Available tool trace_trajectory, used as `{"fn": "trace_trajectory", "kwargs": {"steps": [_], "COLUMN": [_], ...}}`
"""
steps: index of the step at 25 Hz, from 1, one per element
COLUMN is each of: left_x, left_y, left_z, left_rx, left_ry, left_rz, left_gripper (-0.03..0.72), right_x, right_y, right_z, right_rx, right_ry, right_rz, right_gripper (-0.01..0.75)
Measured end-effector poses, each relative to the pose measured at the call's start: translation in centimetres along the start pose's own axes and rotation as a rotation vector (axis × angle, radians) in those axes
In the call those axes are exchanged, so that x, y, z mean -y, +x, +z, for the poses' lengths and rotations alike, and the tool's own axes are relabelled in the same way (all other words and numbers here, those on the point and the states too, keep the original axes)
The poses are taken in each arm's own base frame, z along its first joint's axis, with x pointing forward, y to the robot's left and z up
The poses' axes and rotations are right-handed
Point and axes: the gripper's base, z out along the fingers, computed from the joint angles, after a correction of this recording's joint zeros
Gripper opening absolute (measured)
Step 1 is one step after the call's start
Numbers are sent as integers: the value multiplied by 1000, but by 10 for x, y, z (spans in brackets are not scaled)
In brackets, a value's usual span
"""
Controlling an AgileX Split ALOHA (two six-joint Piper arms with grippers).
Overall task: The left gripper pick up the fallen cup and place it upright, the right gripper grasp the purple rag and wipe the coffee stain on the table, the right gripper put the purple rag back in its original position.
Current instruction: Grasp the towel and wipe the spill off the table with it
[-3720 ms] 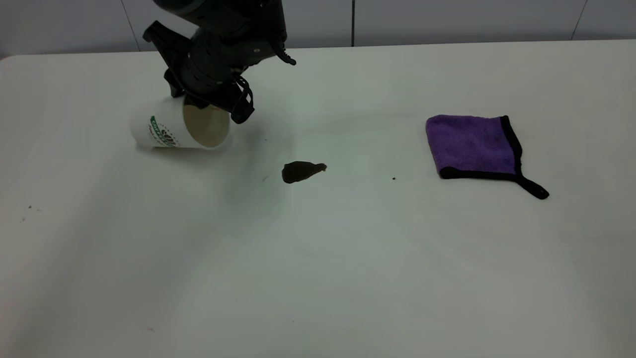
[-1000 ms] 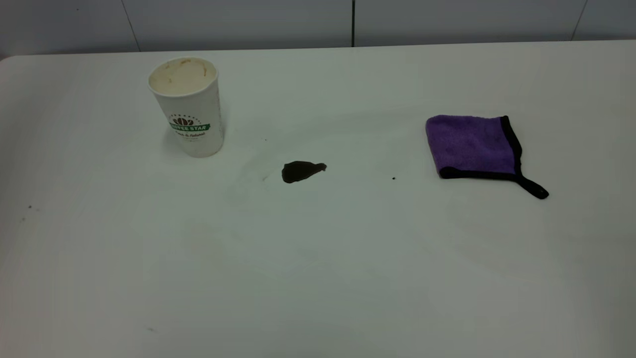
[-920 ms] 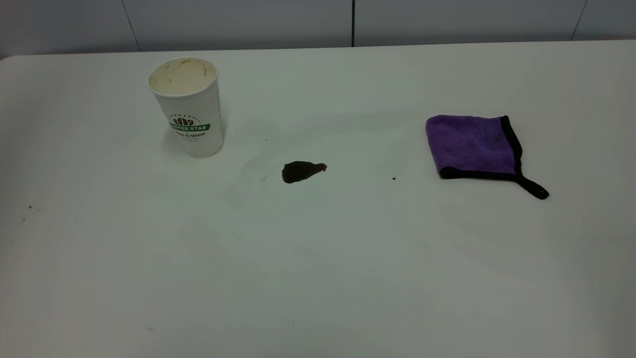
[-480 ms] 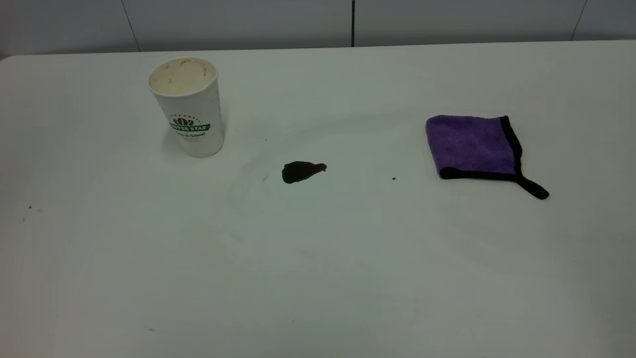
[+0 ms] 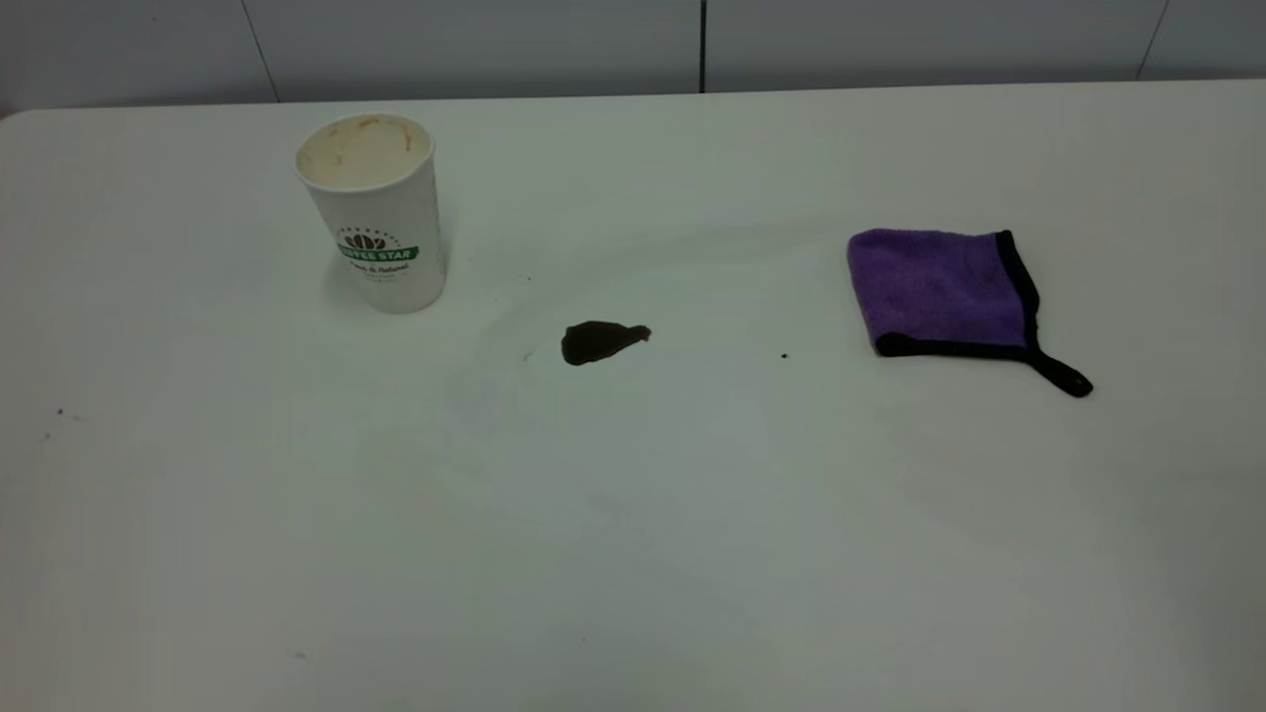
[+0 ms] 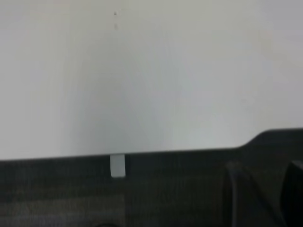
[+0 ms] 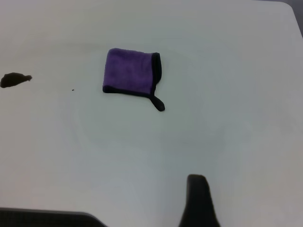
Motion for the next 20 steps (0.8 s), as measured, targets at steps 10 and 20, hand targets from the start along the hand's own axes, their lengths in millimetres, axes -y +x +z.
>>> {"fn": "trace_trajectory", "kwargs": {"steps": [10,20], "left_x": [-3,-4], "left_y": [27,27], "left_z": [-18,-17], "left_rx": [213,212], "left_ry": [-61,-38], "left_rz": [-24,-7], "left_gripper": [240,240], "right_x": [0,0], "right_y": [0,0], "right_z": [0,0], "right_rx": [0,0], "right_ry": [0,0], "right_rz": [0,0], "right_gripper": [586,586]}}
